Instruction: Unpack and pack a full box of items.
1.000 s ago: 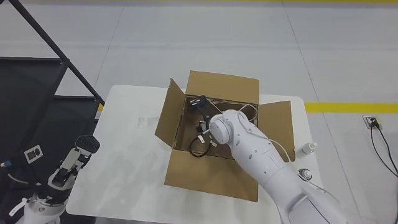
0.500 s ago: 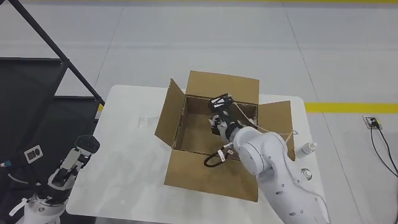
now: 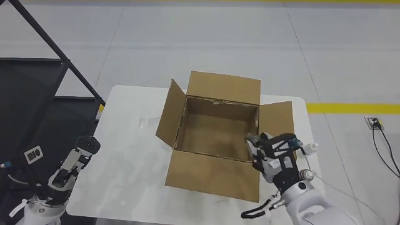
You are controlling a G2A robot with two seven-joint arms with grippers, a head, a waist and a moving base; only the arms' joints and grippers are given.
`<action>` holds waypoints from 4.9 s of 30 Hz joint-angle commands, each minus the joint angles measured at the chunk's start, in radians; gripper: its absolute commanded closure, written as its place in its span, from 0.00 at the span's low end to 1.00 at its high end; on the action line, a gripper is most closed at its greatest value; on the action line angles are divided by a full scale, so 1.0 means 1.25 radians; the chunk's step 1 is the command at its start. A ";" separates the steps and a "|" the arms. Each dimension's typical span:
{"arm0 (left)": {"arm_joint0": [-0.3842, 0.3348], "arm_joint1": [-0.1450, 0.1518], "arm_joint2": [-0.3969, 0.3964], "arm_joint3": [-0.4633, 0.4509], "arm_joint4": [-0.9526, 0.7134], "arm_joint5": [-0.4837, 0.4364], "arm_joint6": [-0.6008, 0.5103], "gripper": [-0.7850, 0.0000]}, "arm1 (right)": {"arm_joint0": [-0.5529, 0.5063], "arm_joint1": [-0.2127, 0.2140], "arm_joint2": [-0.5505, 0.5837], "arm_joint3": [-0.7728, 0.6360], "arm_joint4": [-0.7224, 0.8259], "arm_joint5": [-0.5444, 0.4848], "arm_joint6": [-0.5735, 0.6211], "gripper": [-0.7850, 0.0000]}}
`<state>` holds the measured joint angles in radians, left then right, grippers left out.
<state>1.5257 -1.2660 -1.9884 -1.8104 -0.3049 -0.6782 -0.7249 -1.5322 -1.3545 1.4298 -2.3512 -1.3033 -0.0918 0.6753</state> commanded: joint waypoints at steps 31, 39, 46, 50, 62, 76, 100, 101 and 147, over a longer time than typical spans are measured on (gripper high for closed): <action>0.000 0.000 0.000 0.000 0.000 0.000 0.000 0.00 | 0.004 0.049 0.201 0.406 0.244 -0.110 0.145 1.00; 0.000 0.000 0.000 0.000 0.000 0.000 0.000 0.00 | 0.028 0.055 0.183 0.418 0.223 -0.072 0.185 1.00; 0.000 0.000 0.000 0.000 0.000 0.000 0.000 0.00 | 0.040 0.061 0.171 0.427 0.216 -0.065 0.193 0.69; 0.000 0.000 0.000 0.000 0.000 0.000 0.000 0.00 | 0.043 0.064 0.167 0.431 0.215 -0.065 0.197 0.64; 0.000 0.000 0.000 0.000 0.000 0.000 0.000 0.00 | 0.040 0.073 0.160 0.435 0.221 -0.051 0.195 0.53; 0.000 0.000 0.000 0.000 0.000 0.000 0.000 0.00 | -0.130 0.072 0.225 0.169 0.264 0.032 -0.021 0.04; -0.007 0.022 -0.073 0.136 0.084 0.041 0.070 0.00 | -0.019 0.073 0.150 0.125 0.377 -0.198 -0.267 0.00; -0.008 0.023 -0.072 0.139 0.082 0.042 0.073 0.00 | -0.019 0.073 0.150 0.125 0.377 -0.198 -0.267 0.00; 0.027 0.042 -0.020 0.104 0.075 0.016 0.076 0.00 | 0.671 -0.064 -0.415 0.893 0.959 -0.017 -0.111 0.00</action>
<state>1.5586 -1.2135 -2.0129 -1.6789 -0.2132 -0.6616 -0.6330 -0.7137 -1.4273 0.9200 -1.2830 -0.1482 -0.1076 0.5287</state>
